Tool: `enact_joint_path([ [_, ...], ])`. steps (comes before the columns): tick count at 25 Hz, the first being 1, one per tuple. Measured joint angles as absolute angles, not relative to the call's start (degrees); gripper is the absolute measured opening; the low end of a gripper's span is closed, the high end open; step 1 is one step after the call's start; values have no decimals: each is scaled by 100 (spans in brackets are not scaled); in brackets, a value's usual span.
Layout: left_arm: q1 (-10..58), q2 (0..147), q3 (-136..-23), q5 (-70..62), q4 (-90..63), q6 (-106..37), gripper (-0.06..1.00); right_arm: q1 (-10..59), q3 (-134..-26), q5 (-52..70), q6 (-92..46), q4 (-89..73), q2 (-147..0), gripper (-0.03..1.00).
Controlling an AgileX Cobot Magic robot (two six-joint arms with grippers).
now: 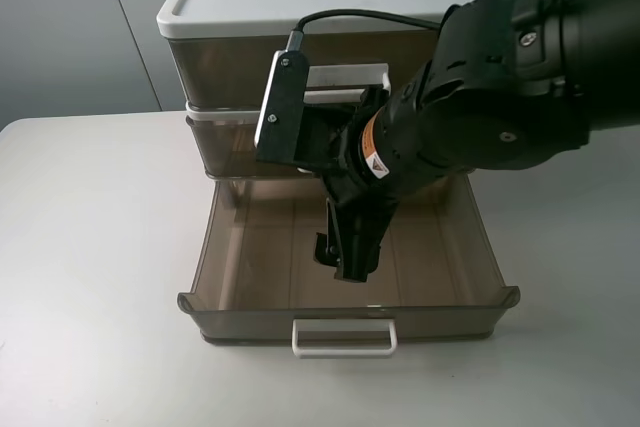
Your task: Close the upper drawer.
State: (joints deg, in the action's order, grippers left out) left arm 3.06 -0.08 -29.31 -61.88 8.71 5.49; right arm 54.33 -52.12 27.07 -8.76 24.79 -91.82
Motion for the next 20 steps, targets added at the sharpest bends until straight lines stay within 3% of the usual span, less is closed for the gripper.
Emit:
enact_joint_path([
  [14, 306, -8, -2931, -6188, 871, 549, 74, 5433, -5415, 3018, -400, 2785, -9112, 69],
  [20, 306, -8, -2931, -6188, 871, 549, 74, 5758, -5415, 3417, -577, 2348, -8623, 69],
])
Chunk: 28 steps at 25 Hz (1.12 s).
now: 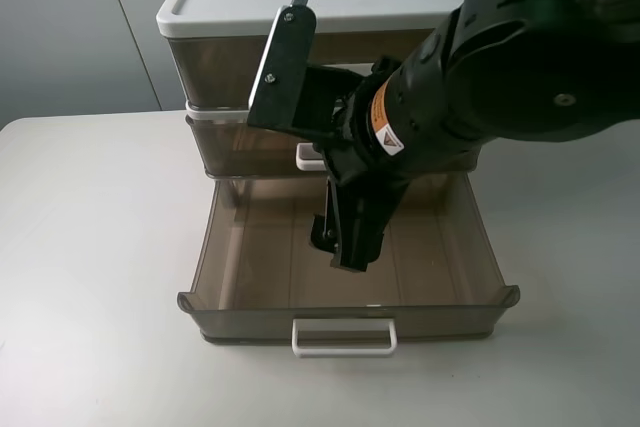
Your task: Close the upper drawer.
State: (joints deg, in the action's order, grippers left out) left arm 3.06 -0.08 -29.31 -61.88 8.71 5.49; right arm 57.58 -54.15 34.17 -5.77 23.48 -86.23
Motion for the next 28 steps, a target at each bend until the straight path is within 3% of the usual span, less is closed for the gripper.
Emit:
enact_joint_path([
  [4, 306, -8, -2931, -6188, 871, 549, 74, 5820, -5415, 3591, -1189, 1310, -8599, 69],
  [11, 306, -8, -2931, -6188, 871, 549, 74, 5700, -5415, 3342, -1525, 1023, -9154, 69],
  [28, 306, -8, -2931, -6188, 871, 549, 74, 5520, -5415, 2960, 0, 2788, -9422, 69],
])
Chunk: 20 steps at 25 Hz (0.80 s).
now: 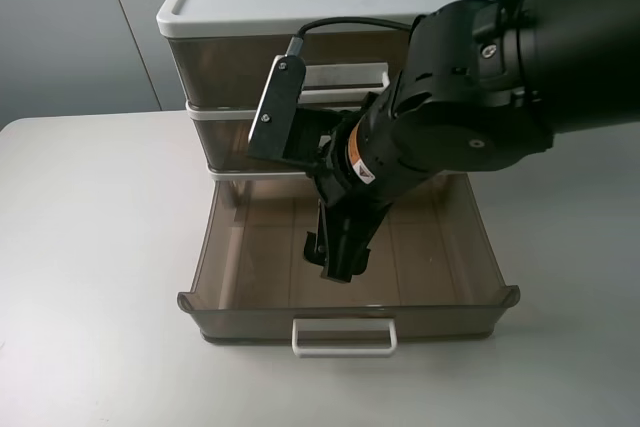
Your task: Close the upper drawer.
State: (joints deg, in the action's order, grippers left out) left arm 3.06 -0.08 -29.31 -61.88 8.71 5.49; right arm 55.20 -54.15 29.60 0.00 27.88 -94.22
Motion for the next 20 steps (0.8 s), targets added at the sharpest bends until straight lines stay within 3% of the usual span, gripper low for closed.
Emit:
enact_joint_path([
  [7, 306, -8, -2931, -6188, 871, 549, 74, 5685, -5415, 3337, -400, 2185, -9103, 68],
  [14, 306, -8, -2931, -6188, 871, 549, 74, 5894, -5415, 4434, -1661, -98, -8175, 68],
  [17, 306, -8, -2931, -6188, 871, 549, 74, 5486, -5415, 4703, -1672, -364, -7757, 68],
  [20, 306, -8, -2931, -6188, 871, 549, 74, 4589, -5415, 4945, -1595, -385, -7362, 68],
])
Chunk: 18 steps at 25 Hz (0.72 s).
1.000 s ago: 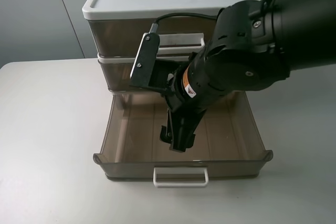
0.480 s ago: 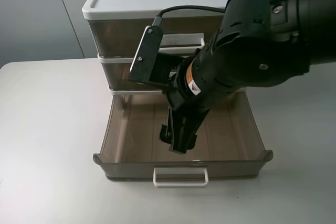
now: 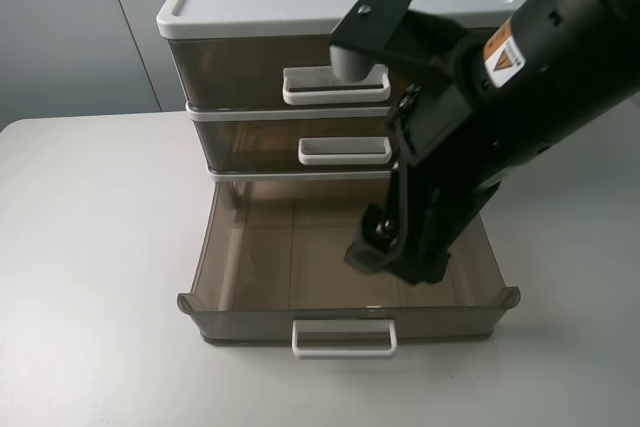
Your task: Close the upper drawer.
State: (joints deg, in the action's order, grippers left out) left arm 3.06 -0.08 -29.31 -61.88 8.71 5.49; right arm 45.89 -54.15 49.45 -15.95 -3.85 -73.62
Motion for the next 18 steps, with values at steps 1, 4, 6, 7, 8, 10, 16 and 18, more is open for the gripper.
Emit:
enact_joint_path([
  [1, 306, -8, -2931, -6188, 871, 549, 74, 4292, -5415, 5036, -1595, -396, -7229, 68],
  [4, 306, -8, -2931, -6188, 871, 549, 74, 3243, -5415, 5382, -1571, -407, -6845, 68],
  [6, 306, -8, -2931, -6188, 871, 549, 74, 2481, -5415, 5581, -1548, -407, -6575, 68],
  [7, 306, -8, -2931, -6188, 871, 549, 74, 2099, -5415, 5686, -1535, -407, -6469, 68],
  [8, 306, -8, -2931, -6188, 871, 549, 74, 1793, -5415, 5758, -1524, -407, -6342, 68],
  [10, 306, -8, -2931, -6188, 871, 549, 74, 1102, -5415, 5804, -1409, -407, -6070, 68],
  [16, 306, -8, -2931, -6188, 871, 549, 74, -231, -5415, 6043, -772, -186, -5455, 68],
  [18, 306, -8, -2931, -6188, 871, 549, 74, -299, -5337, 6121, -671, 0, -5307, 68],
])
